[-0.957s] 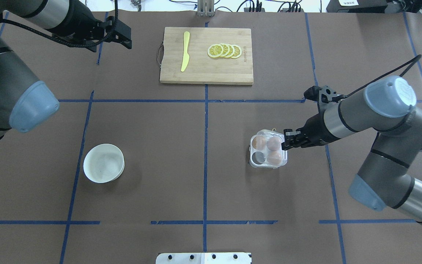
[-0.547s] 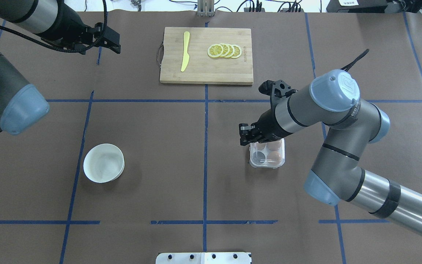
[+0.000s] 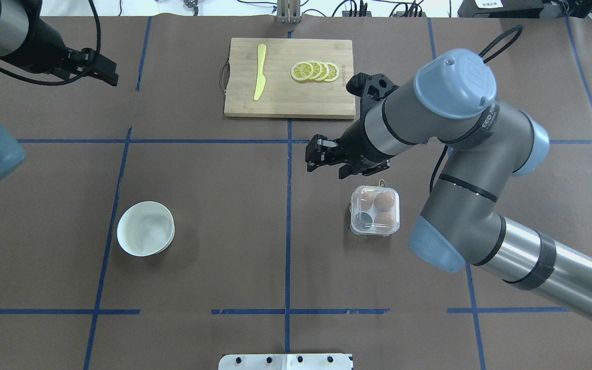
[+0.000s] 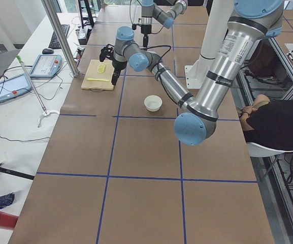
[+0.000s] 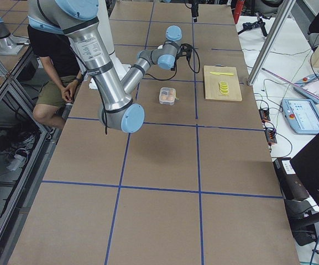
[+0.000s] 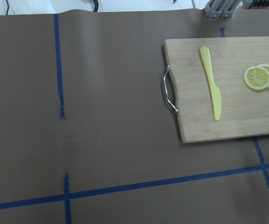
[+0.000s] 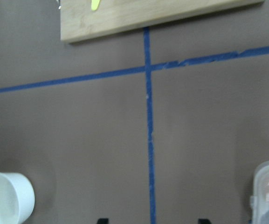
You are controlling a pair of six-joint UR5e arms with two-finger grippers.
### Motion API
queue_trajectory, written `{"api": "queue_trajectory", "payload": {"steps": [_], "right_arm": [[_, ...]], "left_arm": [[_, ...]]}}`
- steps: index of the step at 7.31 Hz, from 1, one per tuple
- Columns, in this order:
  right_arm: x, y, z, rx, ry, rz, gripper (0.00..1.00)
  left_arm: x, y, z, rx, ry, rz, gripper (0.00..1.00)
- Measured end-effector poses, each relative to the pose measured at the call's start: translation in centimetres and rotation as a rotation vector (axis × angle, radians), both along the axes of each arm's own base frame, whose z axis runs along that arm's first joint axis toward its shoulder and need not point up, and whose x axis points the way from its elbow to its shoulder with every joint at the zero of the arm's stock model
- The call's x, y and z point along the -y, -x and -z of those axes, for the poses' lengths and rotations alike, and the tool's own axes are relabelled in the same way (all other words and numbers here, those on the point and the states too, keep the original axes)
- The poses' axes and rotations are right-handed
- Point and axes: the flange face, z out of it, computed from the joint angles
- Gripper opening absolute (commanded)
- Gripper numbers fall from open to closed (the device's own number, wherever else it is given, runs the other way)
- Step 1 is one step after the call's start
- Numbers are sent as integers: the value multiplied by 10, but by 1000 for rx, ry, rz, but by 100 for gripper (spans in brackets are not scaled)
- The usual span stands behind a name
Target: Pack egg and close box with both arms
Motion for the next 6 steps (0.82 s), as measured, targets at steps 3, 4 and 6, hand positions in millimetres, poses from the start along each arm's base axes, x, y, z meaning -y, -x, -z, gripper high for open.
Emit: {"api": "queue_trajectory", "payload": {"steps": [3, 4, 6], "right_arm": [[55, -99, -47, -232, -46, -32, 100], [69, -141, -83, -319, -117, 16, 100], [85, -251, -177, -420, -217, 142, 100]], "left_arm": [[6, 78, -80, 138, -83, -89, 100], [9, 113, -110, 170, -102, -128, 100], [22, 185, -174, 230, -125, -193, 100]]}}
